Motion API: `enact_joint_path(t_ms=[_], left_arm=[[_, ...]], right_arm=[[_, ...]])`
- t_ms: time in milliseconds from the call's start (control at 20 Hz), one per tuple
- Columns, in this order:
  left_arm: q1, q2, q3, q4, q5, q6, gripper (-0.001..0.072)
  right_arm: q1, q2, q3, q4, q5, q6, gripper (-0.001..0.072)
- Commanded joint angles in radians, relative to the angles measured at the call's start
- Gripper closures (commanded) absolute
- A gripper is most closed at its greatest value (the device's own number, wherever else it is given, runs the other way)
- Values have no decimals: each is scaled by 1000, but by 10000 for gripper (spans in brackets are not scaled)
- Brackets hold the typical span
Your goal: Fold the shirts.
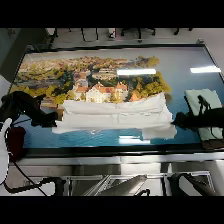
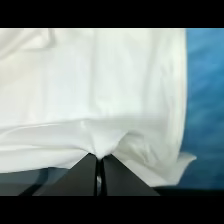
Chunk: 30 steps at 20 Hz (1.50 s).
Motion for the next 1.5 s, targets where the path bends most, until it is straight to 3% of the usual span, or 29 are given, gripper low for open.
enact_joint_path(t_ms=[0, 350, 650, 700, 750, 800, 850, 900, 950, 1000, 1150, 1450], left_arm=[[-46, -100, 204, -27, 0, -24, 685], [-61, -435, 519, -11, -20, -70, 685], [-70, -636, 717, -13, 65, -70, 685], [-70, -653, 740, -16, 92, -71, 661], [-70, -664, 763, -23, 117, -71, 439], [-70, -666, 782, -24, 134, -71, 141], [-72, -666, 808, -24, 153, -72, -7], [-77, -665, 835, -27, 170, -71, -7], [-78, -661, 854, -42, 180, -72, -7], [-80, -652, 856, -77, 177, -71, -7], [-80, -632, 857, -155, 172, -72, -7], [-71, -554, 856, -154, 198, -97, -7]], right_arm=[[98, -143, 196, 84, 117, -35, 687], [180, -525, 475, 87, 198, -35, 686], [187, -620, 500, 86, 220, -35, 679], [183, -616, 508, 86, 213, -35, 606], [178, -609, 525, 83, 191, -36, 360], [170, -602, 550, 65, 155, -36, 217], [161, -598, 584, 30, 108, -35, 185], [153, -598, 616, -15, 60, -35, 178], [142, -599, 640, -59, 24, -35, 54], [131, -599, 642, -64, 7, -35, 6], [112, -644, 642, -62, -52, -71, 7], [72, -769, 642, -60, -110, -114, 9]])
